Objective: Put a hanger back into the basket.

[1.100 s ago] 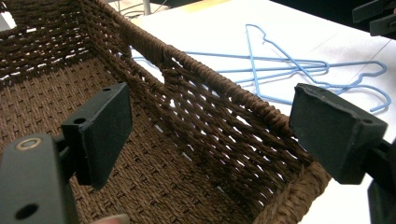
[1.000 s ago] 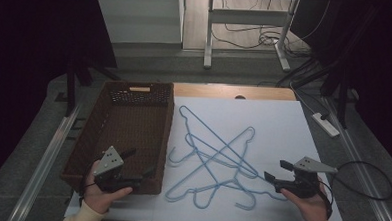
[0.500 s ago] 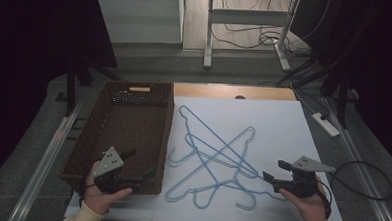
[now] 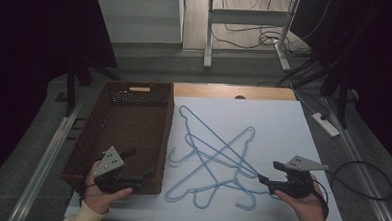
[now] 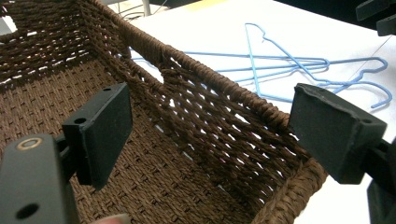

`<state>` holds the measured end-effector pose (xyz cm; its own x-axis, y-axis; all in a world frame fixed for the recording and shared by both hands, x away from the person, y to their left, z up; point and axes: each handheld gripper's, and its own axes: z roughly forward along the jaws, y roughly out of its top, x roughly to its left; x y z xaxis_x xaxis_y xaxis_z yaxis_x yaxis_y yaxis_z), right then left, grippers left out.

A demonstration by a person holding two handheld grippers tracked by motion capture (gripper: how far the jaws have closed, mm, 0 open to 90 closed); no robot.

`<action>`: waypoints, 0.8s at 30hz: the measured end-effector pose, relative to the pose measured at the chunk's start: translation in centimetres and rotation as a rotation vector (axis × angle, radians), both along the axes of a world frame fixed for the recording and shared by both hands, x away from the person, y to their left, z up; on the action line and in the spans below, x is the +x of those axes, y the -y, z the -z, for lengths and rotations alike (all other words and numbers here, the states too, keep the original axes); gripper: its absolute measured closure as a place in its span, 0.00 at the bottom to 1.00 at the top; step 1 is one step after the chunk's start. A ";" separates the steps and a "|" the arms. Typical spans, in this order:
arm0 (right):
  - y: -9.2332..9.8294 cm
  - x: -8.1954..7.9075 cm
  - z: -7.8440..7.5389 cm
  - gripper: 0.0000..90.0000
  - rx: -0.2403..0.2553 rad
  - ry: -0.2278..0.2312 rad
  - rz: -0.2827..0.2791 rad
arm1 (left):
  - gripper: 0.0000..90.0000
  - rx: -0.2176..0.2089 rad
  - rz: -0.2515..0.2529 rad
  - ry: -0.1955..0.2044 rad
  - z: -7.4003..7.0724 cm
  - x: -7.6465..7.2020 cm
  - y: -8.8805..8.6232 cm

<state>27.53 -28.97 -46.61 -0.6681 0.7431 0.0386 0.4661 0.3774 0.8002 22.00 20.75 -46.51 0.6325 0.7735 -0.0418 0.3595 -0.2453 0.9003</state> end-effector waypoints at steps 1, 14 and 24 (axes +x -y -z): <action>-0.2 0.0 0.0 0.28 0.000 -0.004 -0.004 | 0.16 0.000 0.000 0.000 0.0 0.0 0.0; -4.5 1.0 0.7 0.34 -0.174 -0.125 -0.079 | 0.16 0.022 0.000 0.009 -0.1 0.0 0.2; -6.5 1.8 1.4 0.38 -0.236 -0.182 -0.099 | 0.17 0.021 0.005 0.008 -0.1 0.1 0.3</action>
